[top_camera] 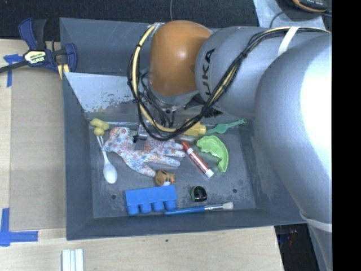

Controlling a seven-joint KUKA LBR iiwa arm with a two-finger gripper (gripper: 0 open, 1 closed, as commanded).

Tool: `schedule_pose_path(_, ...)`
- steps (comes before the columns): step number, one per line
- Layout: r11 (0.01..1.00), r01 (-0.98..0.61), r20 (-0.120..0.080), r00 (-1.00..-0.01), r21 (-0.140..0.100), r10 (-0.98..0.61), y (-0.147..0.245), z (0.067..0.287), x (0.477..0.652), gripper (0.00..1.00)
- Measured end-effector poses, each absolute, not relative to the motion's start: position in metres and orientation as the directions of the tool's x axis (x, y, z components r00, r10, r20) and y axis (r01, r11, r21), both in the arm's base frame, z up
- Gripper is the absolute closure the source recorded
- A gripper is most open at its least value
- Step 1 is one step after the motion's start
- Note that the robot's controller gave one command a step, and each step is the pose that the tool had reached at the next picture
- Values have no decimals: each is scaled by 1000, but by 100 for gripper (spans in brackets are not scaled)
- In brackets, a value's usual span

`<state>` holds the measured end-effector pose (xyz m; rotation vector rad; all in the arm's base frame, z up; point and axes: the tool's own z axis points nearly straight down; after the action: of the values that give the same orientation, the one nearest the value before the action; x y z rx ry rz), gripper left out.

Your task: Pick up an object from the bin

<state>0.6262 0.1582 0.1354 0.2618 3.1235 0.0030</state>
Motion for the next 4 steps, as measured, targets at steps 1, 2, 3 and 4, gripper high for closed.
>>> schedule_pose_path(1, 980, 201, 0, -980, 7, 201, 158, 68, 624, 0)
schedule_pose_path(2, 954, 299, -18, -954, 13, 299, 155, 72, 625, 100)
schedule_pose_path(3, 954, 299, -18, -954, 13, 299, 155, 72, 625, 100)
schedule_pose_path(4, 954, 299, -14, -954, 11, 299, 154, 92, 624, 100)
